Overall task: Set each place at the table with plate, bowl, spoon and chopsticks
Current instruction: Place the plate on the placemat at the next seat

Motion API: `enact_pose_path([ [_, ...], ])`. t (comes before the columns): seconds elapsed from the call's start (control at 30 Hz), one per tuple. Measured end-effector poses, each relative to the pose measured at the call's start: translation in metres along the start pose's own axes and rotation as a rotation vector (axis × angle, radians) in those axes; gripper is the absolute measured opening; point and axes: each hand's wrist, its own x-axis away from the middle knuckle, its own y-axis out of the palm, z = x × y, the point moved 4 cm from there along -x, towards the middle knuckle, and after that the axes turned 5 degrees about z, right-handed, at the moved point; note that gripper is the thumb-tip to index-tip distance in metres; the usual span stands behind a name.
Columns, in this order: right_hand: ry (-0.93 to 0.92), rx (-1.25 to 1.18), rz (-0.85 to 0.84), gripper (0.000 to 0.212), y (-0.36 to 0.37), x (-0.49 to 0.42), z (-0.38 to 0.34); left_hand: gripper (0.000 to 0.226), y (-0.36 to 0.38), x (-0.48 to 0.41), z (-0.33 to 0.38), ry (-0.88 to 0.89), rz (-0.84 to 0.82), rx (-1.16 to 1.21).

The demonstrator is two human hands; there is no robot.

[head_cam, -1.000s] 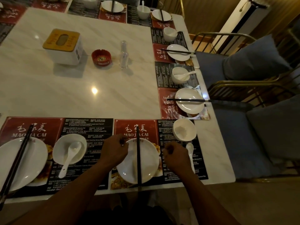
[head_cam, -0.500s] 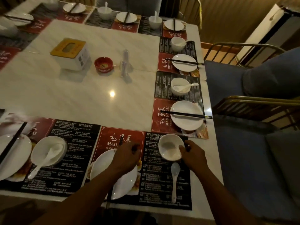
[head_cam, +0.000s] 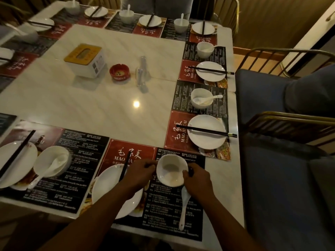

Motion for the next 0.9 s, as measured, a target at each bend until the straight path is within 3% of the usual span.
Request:
enact_pose_path([
  [0.17, 0.001, 0.000, -0.021, 0.025, 0.014, 0.027, 0.003, 0.043, -0.013, 0.015, -0.021, -0.029, -0.065, -0.010],
  [0.9, 0.080, 0.038, 0.060, 0.024, 0.023, 0.048, 0.005, 0.046, -0.008, 0.016, -0.049, -0.030, -0.176, 0.107],
])
